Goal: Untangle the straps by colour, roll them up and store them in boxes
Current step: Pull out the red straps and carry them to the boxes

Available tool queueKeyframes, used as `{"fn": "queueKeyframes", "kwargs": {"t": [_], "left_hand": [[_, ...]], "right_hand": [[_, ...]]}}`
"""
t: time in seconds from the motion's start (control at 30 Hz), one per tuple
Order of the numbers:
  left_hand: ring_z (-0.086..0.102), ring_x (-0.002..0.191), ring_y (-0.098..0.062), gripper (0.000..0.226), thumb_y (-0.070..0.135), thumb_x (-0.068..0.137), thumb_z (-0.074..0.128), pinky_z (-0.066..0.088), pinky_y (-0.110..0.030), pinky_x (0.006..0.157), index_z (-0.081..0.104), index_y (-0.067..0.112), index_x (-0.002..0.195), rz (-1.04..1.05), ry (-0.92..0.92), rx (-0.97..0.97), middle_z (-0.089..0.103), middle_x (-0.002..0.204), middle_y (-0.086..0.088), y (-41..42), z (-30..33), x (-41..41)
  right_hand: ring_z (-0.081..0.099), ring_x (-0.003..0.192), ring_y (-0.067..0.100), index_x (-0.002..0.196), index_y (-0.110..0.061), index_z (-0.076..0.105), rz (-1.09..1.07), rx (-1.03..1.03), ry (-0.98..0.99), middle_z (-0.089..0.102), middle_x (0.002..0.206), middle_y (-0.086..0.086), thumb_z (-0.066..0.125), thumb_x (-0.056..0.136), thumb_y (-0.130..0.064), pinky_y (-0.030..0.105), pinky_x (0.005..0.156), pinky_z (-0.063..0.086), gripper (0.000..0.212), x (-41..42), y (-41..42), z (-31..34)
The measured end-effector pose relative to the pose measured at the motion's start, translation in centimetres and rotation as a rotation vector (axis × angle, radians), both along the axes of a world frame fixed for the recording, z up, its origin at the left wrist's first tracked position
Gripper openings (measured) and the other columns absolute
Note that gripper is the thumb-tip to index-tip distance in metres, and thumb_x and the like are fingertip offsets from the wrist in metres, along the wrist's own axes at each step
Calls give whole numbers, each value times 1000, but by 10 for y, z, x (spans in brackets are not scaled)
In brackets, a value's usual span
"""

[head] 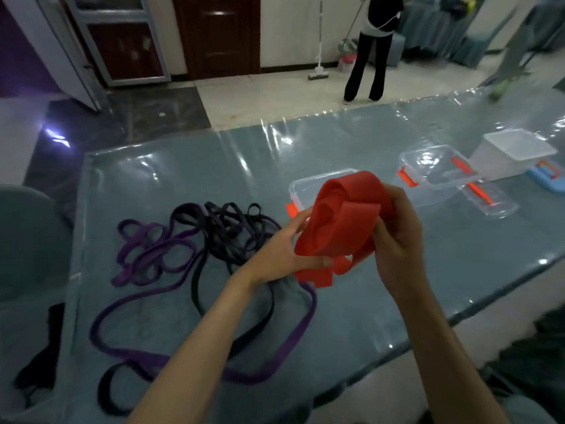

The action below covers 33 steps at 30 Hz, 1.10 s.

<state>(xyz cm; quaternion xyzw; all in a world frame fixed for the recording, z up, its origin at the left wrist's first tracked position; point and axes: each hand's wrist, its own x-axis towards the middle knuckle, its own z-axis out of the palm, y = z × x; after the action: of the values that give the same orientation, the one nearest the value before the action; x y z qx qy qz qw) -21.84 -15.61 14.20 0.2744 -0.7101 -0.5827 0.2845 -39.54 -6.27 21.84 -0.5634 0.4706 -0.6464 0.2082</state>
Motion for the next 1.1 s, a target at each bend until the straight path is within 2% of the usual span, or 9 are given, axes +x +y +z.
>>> {"fn": "queueKeyframes", "kwargs": {"t": [0.1,0.27,0.37,0.5,0.7,0.77,0.87,1.0,1.1], "left_hand": [[63,128,-1,78,16,83,92,49,-16,103,53,36,148,-39,1,25,66,139,20,16,-6,-63],[68,104,1,56,13,82,89,52,-17,93,63,34,127,79,-51,86,75,114,21,56,-22,-178],[69,90,10,39,7,91,81,53,-14,85,67,34,115,118,-40,126,77,98,30,76,-32,-247],[75,92,-3,27,6,94,79,59,-20,81,73,18,118,155,18,229,82,104,9,98,-43,-329],[79,74,-17,44,14,88,87,60,-28,63,62,30,120,181,23,344,82,93,-6,104,-59,-432],[80,77,-20,48,23,83,89,61,-30,64,60,40,117,154,16,340,82,95,-6,97,-66,-463],[79,78,-23,53,26,79,89,63,-34,67,57,36,120,138,26,371,82,95,-9,83,-77,-513],[78,74,-26,53,17,82,88,64,-40,68,56,30,122,101,46,449,81,92,-14,62,-85,-579],[79,74,-25,47,7,90,84,62,-35,65,56,25,123,59,63,488,82,92,-14,49,-82,-628]], "right_hand": [[61,94,5,121,-13,59,-11,38,-89,64,105,5,55,98,-5,25,88,50,25,-53,9,-7],[61,86,4,109,-22,63,-54,109,-226,64,97,1,57,97,-5,21,82,50,22,-149,31,-17],[62,91,9,109,-22,65,-72,181,-311,69,99,-2,62,96,-12,29,85,51,17,-210,45,-32],[64,89,9,108,-21,68,-151,239,-402,72,96,-2,63,94,-17,26,81,54,16,-294,64,-42],[72,82,5,107,-28,75,-290,441,-483,78,91,-10,60,108,-19,24,70,57,18,-418,72,-73],[73,80,7,115,-27,71,-336,524,-545,78,93,-8,57,109,-25,25,67,56,16,-455,70,-86],[74,81,11,115,-27,69,-384,585,-618,78,95,-5,60,107,-26,26,65,56,12,-505,64,-101],[77,96,20,122,-26,70,-393,629,-641,81,112,2,67,103,-30,26,71,62,19,-560,56,-111],[75,112,30,135,-22,66,-380,642,-652,77,127,5,67,104,-23,30,79,62,32,-600,51,-116]]}}
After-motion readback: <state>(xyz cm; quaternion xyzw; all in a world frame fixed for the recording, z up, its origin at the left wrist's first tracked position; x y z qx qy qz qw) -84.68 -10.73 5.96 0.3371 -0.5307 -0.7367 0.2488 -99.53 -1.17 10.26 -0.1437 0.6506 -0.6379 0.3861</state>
